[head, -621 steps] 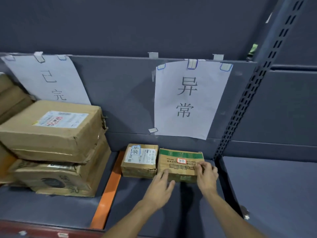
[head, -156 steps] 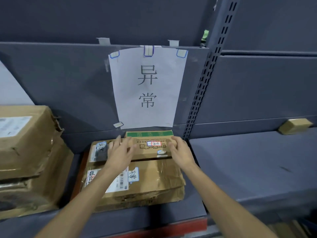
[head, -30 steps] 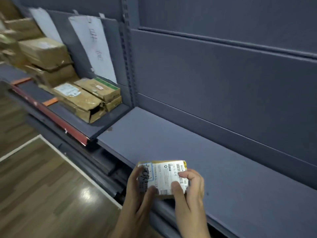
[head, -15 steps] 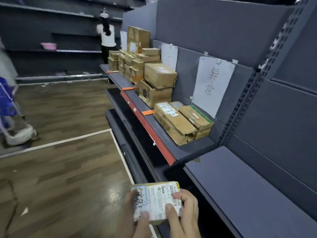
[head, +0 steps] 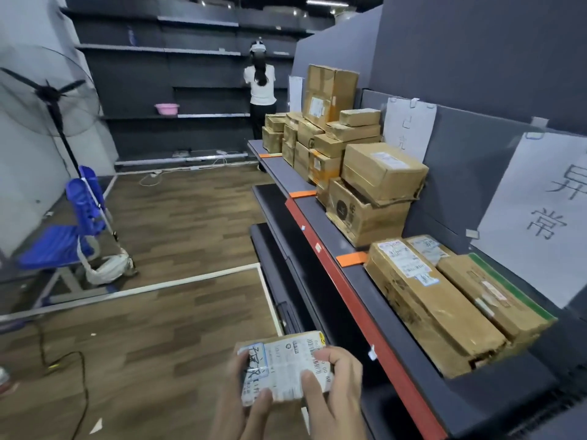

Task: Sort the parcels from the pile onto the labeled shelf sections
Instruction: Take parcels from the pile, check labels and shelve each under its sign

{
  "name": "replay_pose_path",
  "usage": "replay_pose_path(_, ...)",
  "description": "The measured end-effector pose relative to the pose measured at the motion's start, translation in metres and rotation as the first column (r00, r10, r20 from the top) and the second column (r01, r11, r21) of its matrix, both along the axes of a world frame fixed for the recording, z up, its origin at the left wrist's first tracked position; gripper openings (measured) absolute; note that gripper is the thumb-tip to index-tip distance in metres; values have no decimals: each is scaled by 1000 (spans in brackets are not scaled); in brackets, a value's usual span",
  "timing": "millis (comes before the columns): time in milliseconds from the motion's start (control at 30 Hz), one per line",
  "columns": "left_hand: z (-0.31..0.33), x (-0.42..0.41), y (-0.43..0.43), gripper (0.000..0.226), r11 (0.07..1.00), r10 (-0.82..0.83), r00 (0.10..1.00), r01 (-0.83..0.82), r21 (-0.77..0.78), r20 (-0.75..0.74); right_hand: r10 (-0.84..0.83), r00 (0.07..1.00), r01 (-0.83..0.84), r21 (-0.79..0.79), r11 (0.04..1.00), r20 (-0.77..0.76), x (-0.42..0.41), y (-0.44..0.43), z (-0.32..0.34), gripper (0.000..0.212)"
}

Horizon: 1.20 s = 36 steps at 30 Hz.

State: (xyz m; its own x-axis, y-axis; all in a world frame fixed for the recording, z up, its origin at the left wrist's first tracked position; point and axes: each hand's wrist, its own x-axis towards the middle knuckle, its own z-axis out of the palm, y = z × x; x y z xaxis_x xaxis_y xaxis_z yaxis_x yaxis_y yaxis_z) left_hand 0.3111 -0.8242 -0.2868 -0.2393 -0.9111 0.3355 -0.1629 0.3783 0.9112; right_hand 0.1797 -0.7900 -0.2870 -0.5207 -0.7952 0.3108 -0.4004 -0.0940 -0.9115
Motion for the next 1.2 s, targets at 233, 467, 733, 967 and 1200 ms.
replay_pose_path(233,30,-27,-118,57,999,-50,999,50,16,-2,28,998,-30,60,998,48,-33,-105,41,31)
replay_pose_path(467,33,-71,-220,51,981,-162,984,168,92,-77,-77,995,72,82,994,67,-69,-200,49,18)
replay_pose_path(733,41,-111,-394,35,917,-378,925,378,128,-30,-364,928,356,98,929,79,-95,-336,55,22)
replay_pose_path(967,75,-125,-537,26,836,-549,834,547,40,52,-500,858,486,133,864,117,-99,-440,86,10)
replay_pose_path(1200,103,-178,-627,14,719,-694,717,694,25,63,-638,762,632,89,770,106,-129,-501,110,20)
